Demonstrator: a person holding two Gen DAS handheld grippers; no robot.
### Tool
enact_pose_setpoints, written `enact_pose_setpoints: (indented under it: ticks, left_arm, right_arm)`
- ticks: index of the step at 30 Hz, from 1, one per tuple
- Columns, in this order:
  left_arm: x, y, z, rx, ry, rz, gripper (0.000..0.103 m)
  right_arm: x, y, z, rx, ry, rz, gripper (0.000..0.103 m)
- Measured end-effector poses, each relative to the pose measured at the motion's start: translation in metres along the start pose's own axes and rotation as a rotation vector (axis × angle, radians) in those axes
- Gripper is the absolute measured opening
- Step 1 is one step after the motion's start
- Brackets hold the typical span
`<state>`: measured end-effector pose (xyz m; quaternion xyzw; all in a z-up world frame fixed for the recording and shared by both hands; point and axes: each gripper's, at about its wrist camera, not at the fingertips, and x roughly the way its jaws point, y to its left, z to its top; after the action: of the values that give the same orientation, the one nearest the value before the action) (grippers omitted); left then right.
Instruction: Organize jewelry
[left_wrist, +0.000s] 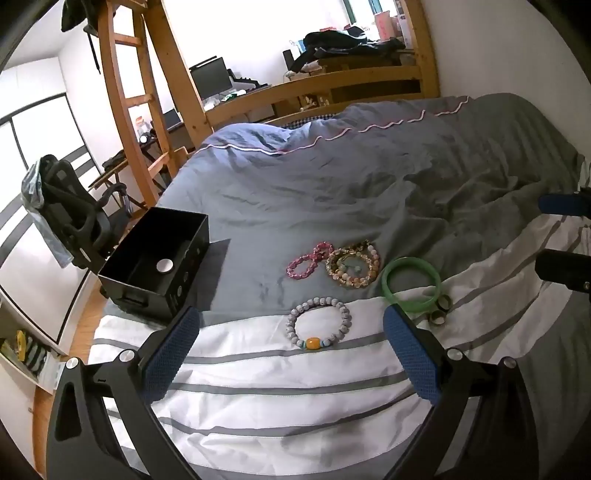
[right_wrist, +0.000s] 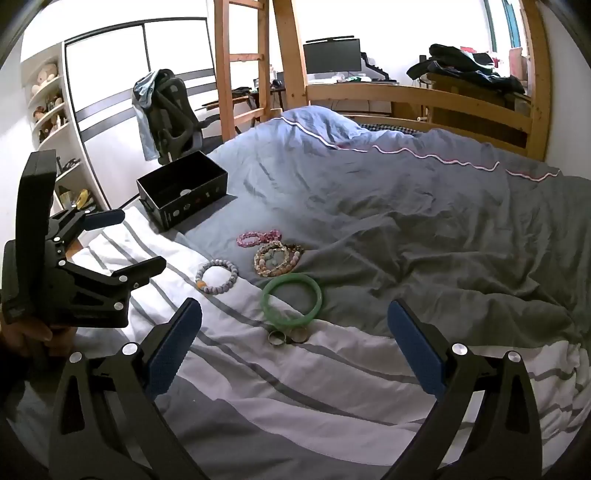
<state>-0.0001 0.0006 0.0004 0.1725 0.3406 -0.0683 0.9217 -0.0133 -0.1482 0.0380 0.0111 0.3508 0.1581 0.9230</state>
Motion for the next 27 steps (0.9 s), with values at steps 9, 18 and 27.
enact_pose_setpoints:
  ticks: [9, 18, 27]
  left_arm:
    - [-0.0010, 0.0028, -0.0020, -0.005, -0.008, -0.011, 0.098]
    - [0.0011, 0.0074, -0.0033, -0.003, -0.013, -0.014, 0.098]
    - [-0.0072, 0.0065, 0.0014, 0.011, -0.023, 0.022, 0.098]
  right_arm:
    - [-0.0001, -0.0003, -0.0002, 0.000, -0.002, 0.002, 0.099]
    - [0.0004, 0.0000, -0.0004, 0.001, -0.003, 0.002, 0.099]
    - [0.0008, -0.0003, -0.0003, 0.001, -0.002, 0.002, 0.099]
